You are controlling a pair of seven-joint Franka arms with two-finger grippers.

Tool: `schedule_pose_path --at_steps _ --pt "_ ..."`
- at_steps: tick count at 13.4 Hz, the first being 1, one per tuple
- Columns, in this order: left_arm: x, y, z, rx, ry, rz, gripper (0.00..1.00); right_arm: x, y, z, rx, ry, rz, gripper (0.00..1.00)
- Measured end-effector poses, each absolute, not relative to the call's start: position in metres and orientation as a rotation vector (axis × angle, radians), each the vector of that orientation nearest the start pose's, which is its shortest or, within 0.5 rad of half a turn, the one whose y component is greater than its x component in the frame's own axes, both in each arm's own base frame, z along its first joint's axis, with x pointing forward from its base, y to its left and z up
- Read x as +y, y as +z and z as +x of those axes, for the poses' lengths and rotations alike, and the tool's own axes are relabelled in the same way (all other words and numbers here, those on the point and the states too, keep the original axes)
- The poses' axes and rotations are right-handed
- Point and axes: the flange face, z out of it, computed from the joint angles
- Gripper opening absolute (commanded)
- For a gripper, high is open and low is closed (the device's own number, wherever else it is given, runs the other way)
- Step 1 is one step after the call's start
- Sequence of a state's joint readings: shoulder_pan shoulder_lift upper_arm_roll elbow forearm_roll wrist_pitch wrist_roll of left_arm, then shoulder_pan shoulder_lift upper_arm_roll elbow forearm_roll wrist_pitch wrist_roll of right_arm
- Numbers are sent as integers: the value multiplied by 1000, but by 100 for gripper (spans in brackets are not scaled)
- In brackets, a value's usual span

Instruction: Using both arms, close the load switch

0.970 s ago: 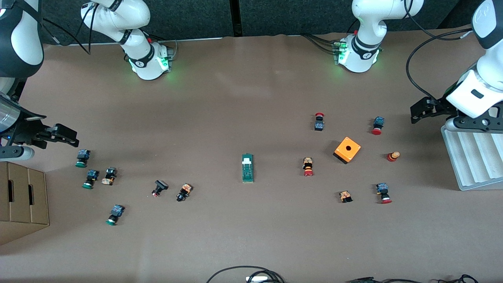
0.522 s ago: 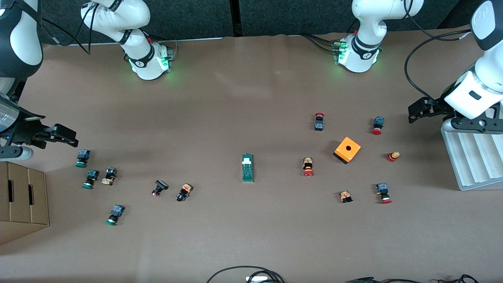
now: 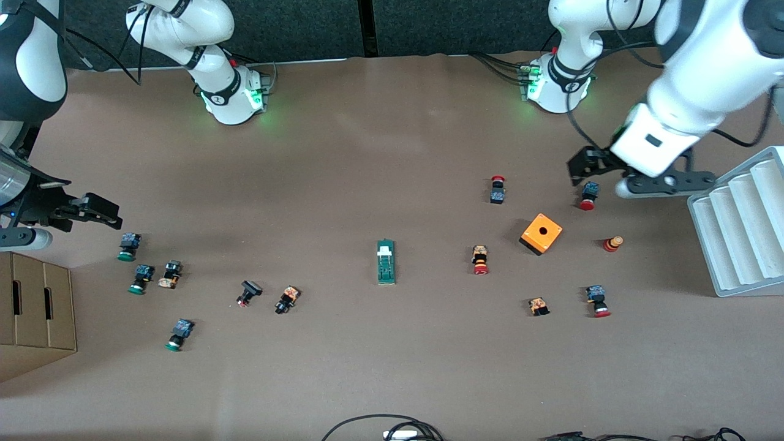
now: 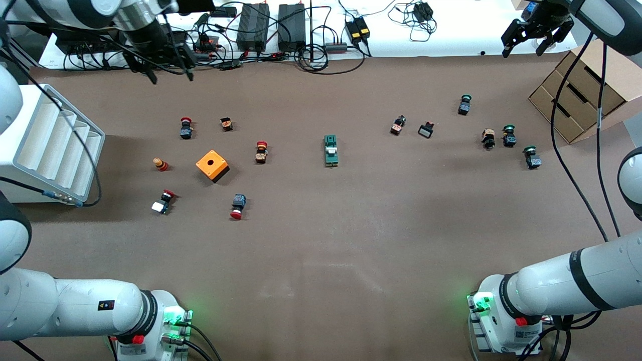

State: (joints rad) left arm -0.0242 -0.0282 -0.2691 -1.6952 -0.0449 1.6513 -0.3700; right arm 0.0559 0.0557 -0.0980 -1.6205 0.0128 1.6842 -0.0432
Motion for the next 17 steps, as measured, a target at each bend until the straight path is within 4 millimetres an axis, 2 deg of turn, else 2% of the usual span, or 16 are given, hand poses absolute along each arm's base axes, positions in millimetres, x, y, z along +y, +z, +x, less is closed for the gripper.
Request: schedule_pose_path --at_steps 3,7,13,17 --pt "-205 589 517 -204 -14 -3179 100 -22 579 579 0 -14 -3135 100" --pt "-279 577 504 -281 -133 -3164 100 -22 579 579 0 -14 -3135 100" --pt "-375 538 480 -320 -315 -3086 100 -22 579 579 0 -16 -3135 100" --pt "-451 493 449 -404 -486 -3053 100 -22 579 579 0 -18 -3135 100"
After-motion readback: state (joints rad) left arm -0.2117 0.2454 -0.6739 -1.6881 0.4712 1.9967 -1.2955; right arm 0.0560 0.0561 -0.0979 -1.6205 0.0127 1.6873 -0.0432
